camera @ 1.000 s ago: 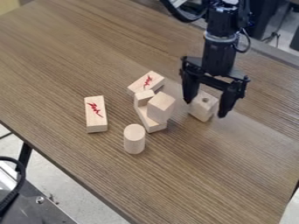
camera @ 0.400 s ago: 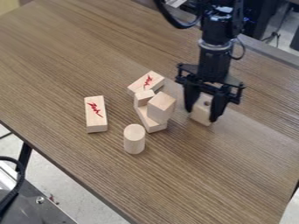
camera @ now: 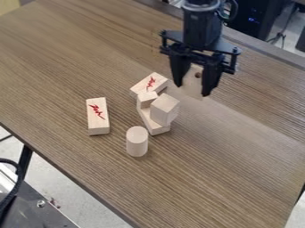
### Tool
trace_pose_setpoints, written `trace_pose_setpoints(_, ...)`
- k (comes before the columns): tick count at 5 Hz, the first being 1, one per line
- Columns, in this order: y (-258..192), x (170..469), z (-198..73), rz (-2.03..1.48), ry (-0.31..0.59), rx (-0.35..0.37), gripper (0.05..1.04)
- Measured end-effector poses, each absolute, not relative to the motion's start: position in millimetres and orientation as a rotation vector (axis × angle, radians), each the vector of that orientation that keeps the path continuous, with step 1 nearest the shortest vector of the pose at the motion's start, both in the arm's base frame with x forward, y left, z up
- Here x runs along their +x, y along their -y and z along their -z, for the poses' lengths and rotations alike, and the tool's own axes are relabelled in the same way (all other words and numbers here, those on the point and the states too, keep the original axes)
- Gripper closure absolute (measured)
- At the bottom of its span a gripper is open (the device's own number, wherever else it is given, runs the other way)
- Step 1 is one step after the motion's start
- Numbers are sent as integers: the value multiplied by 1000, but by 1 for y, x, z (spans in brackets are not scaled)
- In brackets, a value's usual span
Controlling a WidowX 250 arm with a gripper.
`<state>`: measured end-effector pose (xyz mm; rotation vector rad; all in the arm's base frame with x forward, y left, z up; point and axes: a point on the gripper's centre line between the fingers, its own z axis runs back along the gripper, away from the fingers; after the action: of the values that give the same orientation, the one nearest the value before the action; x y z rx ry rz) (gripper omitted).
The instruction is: Put the cube with a hole on the other cube
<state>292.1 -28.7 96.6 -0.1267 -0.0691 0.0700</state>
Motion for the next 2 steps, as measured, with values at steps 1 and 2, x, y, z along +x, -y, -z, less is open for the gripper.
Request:
trace_pose_setpoints(1, 25, 284, -104, -80, 79, -133, 496)
trace_pose_setpoints(2, 19, 271, -107, -96, 55, -106, 497)
